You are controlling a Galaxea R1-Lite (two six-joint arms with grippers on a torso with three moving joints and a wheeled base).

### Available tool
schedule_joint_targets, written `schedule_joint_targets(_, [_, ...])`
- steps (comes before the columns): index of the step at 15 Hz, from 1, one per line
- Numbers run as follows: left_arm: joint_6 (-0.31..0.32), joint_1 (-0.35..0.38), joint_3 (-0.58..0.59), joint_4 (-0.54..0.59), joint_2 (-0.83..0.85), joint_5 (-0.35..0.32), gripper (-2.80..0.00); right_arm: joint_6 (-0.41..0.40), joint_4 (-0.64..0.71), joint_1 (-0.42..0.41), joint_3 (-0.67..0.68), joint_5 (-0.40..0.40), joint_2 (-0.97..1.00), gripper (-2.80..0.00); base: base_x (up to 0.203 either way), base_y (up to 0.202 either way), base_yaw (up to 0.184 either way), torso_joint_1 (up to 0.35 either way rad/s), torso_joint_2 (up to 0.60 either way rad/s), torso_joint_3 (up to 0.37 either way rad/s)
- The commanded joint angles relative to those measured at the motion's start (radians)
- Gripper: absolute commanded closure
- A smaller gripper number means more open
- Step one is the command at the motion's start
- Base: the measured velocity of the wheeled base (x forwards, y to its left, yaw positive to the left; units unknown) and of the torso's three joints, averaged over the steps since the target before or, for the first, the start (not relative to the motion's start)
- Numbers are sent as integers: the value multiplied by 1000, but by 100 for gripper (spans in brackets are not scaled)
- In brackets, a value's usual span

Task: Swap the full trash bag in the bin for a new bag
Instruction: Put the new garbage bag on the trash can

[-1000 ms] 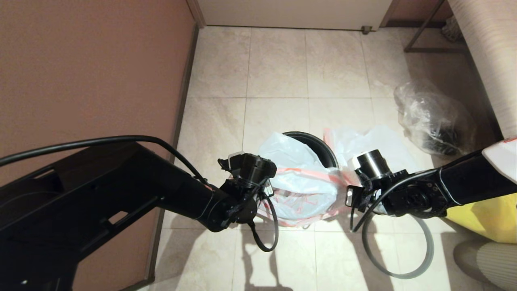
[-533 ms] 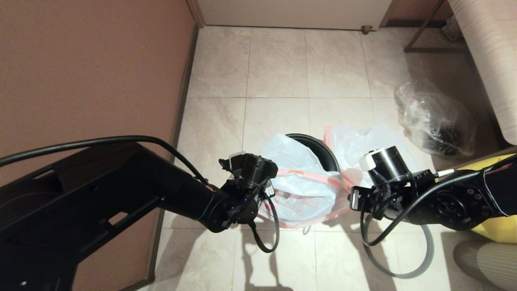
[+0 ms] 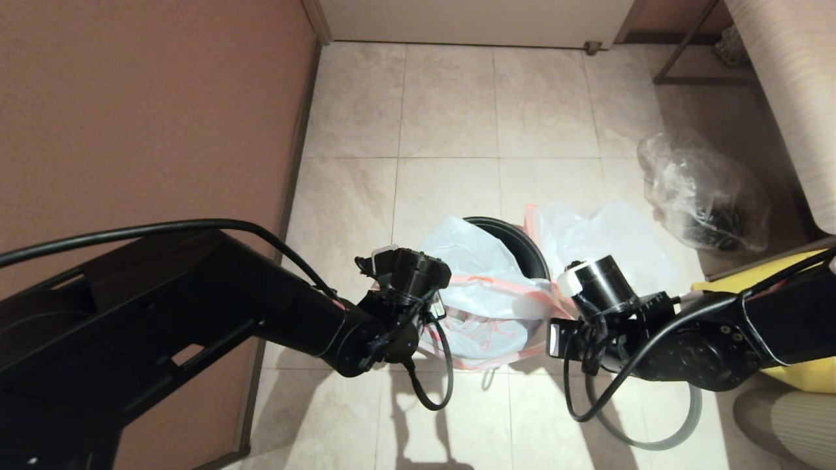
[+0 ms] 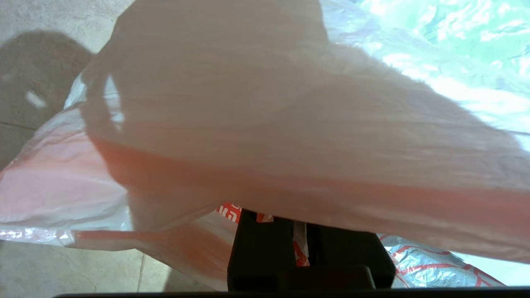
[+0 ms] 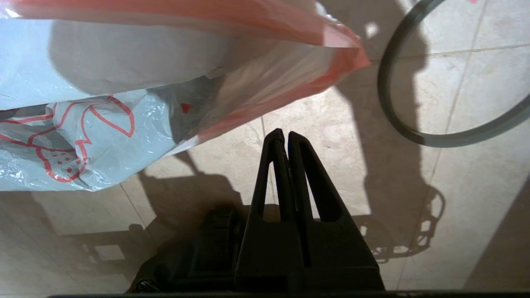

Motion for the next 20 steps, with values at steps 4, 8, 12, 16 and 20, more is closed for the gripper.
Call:
schedule_joint_targets(4, [-4,-9,3,-3,-7,3,0,-4,-110,10,-57,-7,129,0,0,0,0,0,0,0])
schedule_joint_targets(8, [-4,-12,5,-1,-4,3,0,-30,-160,-35,-106,-69,146,0,0,0,0,0,0,0])
schedule_joint_targets(12, [-4,-23,9,-3,11,1,0,-50,-218,-79,-118,-110,142,0,0,0,0,0,0,0])
schedule_joint_targets(16, [-2,-38,20,-3,19,1,0,-57,-227,-95,-163,-115,128,0,0,0,0,0,0,0])
schedule_joint_targets(20, [1,-57,32,-4,16,1,0,-56,-227,-116,-209,-116,141,0,0,0,0,0,0,0])
